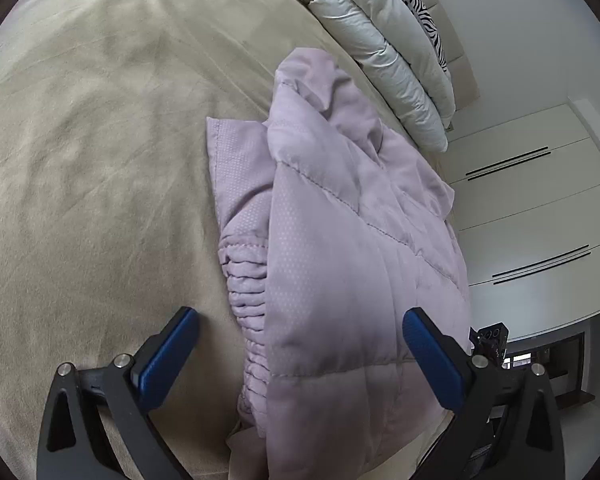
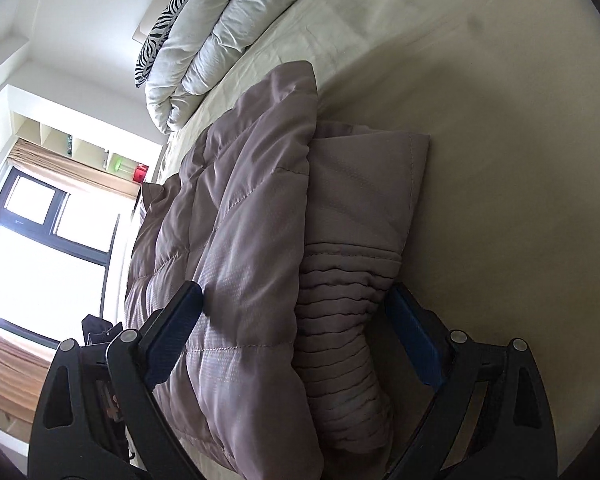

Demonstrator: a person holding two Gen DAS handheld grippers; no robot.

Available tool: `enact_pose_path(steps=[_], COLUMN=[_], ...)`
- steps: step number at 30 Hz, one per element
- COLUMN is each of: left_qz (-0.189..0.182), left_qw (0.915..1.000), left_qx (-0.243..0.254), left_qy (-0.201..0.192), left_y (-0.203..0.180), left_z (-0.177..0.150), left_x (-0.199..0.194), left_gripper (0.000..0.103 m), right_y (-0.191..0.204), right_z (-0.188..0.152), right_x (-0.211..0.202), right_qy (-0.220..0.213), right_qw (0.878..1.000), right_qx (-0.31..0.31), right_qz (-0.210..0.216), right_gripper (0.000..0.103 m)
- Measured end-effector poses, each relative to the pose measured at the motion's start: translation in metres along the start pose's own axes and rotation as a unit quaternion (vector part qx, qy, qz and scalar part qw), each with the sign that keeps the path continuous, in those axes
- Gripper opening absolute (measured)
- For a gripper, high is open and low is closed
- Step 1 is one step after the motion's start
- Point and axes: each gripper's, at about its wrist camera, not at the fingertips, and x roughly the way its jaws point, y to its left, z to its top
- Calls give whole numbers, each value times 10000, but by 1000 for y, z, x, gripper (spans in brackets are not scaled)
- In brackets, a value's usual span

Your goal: Fold large clothes

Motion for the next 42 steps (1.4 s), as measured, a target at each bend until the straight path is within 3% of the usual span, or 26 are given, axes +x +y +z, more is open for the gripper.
enact_pose_path(steps=[4,6,9,14,18,22,30,36,42], left_qz=[-325,-362,-460,-563,-323,-238,-44,123,146], left_qw=[9989,9984,9977,9974,9993,9996,9976,9964,9981], left_qx=[-266,-323,-344,-306,-5,163,615,681,448], left_qy=[184,275,369,332,207,41,-308,-486,-396], left_y=[8,11,11,9,-9,-23,-37,-18,27], left_z=[14,21,25,23,21,10,-43,-80,-102], left_x=[11,17,27,25,16,-7,-98,-158,-162], left_gripper=[97,80,66,43,30,25,24,24,26], right_y=[0,4,12,30,61,101,167,207,211], right_z=[7,10,13,13,4,-8,-62,-116,-149], right_x=[20,28,40,51,43,30,2,8,34], right_qy=[161,299,419,386,174,-92,-297,-180,-61], right_qw=[9997,9993,9984,9965,9900,9799,9730,9717,9755], right_qx=[-39,-161,-377,-713,-1214,-1688,-2142,-2306,-2179], right_qz=[199,162,27,-196,-693,-1055,-807,-467,-289], right_gripper=[94,93,91,72,52,41,37,37,37])
